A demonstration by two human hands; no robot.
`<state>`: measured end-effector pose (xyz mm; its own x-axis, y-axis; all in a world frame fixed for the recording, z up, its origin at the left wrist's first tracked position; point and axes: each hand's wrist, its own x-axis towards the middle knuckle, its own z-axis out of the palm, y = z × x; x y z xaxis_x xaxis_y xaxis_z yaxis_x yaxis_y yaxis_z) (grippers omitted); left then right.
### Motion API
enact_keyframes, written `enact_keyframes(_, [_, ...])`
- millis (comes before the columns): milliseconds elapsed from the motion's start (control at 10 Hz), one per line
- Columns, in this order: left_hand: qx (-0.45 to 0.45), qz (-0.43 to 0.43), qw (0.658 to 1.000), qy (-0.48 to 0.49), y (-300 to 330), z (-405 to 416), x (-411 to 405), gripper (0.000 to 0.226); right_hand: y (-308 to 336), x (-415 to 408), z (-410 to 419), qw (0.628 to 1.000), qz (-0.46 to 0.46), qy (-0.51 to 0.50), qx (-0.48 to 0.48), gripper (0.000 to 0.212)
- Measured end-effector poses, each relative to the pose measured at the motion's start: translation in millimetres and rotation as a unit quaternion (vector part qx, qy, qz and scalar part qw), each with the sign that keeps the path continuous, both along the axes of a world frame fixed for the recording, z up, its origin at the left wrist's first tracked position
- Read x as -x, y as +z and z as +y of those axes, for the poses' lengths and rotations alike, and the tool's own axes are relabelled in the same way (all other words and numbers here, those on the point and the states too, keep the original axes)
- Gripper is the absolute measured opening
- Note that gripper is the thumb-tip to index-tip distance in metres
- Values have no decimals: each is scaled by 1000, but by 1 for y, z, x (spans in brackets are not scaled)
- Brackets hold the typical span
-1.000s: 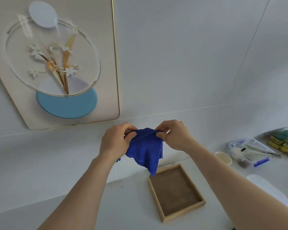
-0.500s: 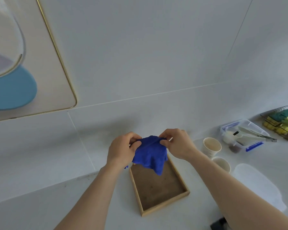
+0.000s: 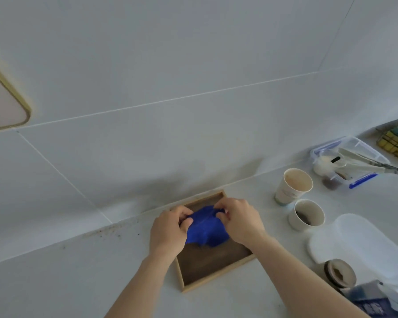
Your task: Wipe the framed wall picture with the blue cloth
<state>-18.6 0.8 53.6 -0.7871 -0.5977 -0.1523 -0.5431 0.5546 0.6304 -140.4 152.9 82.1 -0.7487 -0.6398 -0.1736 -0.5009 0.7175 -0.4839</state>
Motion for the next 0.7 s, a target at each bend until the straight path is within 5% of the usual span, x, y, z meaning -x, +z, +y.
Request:
enact_keyframes(200, [63, -37, 997, -27, -42, 13, -4, 18, -41, -10, 10, 998, -8, 38, -42, 33])
enact_keyframes(400, [123, -120, 975, -142, -58, 19, -13, 54, -70, -23, 24, 973, -8, 134, -187, 67])
enact_keyframes(700, [177, -211, 942, -193, -47, 9, -41, 84, -54, -35, 25, 965, -4, 111, -237, 105])
